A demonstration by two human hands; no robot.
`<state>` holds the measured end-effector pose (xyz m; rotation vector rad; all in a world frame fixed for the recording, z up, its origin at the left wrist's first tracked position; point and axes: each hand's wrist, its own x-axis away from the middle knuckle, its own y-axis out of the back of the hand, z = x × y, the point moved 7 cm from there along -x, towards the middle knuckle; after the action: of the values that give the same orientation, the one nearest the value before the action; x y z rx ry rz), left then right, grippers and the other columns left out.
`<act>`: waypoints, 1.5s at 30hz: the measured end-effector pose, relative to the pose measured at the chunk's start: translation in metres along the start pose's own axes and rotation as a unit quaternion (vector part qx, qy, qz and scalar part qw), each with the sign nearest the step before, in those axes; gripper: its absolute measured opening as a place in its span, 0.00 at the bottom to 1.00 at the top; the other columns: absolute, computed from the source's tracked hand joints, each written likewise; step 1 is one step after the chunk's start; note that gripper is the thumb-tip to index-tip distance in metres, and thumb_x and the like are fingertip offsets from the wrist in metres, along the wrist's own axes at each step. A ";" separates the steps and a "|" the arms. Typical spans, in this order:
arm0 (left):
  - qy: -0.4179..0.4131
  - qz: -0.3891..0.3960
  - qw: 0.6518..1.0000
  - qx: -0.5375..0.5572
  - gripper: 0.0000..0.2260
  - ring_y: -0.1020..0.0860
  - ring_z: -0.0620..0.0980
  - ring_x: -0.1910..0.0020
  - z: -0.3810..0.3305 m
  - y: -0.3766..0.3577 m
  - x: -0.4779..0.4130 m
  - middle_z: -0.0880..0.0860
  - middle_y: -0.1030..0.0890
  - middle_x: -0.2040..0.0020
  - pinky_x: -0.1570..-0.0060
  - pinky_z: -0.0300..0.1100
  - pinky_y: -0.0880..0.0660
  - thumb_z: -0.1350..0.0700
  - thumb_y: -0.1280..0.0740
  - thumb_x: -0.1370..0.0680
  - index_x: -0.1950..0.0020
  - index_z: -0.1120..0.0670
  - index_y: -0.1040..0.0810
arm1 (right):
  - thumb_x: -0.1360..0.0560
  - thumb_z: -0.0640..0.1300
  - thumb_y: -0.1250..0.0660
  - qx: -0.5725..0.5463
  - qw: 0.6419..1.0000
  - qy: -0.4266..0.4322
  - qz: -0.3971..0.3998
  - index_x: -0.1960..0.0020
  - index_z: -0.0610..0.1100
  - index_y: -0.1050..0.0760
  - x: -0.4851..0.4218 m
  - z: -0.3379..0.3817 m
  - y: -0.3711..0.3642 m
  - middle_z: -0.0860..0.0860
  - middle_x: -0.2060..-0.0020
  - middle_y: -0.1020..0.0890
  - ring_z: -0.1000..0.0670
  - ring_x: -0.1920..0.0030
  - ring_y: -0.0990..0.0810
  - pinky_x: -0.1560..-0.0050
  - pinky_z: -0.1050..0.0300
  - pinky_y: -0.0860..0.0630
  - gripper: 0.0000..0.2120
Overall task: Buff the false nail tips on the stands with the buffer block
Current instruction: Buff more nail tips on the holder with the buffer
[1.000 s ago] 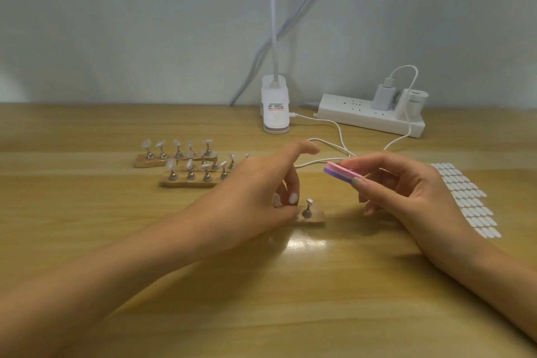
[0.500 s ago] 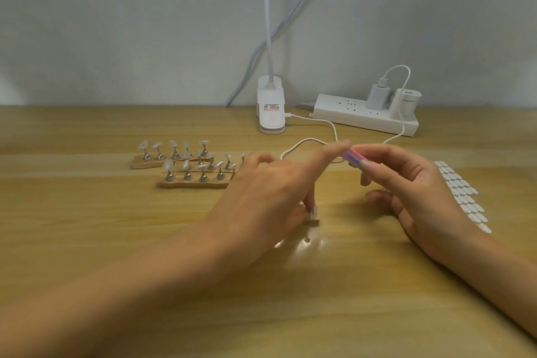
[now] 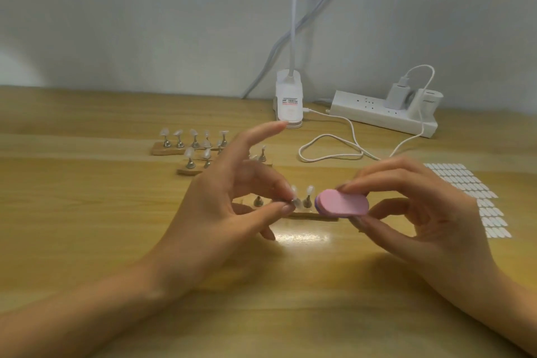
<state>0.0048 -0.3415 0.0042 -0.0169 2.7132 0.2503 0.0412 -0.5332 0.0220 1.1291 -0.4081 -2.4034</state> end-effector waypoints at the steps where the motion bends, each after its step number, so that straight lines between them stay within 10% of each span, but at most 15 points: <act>1: -0.005 0.003 1.000 0.008 0.36 0.16 0.51 0.56 0.000 -0.001 0.001 0.51 0.16 0.58 0.69 0.40 0.21 0.62 0.24 0.28 0.27 0.40 0.32 | 0.27 0.44 0.28 0.004 1.000 0.006 0.004 0.45 0.48 0.19 0.000 0.003 -0.003 0.55 0.49 0.19 0.46 0.49 0.18 0.61 0.58 0.19 0.11; 45: 0.051 -0.009 0.990 0.133 0.21 0.16 0.53 0.63 0.006 -0.013 0.009 0.54 0.17 0.64 0.77 0.39 0.27 0.59 0.23 0.34 0.46 0.49 0.27 | 0.28 0.37 0.25 0.032 0.999 0.020 0.000 0.45 0.44 0.19 -0.002 0.006 -0.011 0.45 0.52 0.21 0.46 0.52 0.16 0.51 0.57 0.17 0.12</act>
<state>-0.0003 -0.3529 -0.0072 0.0247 2.8247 -0.1227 0.0347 -0.5221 0.0223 1.2033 -0.4746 -2.3780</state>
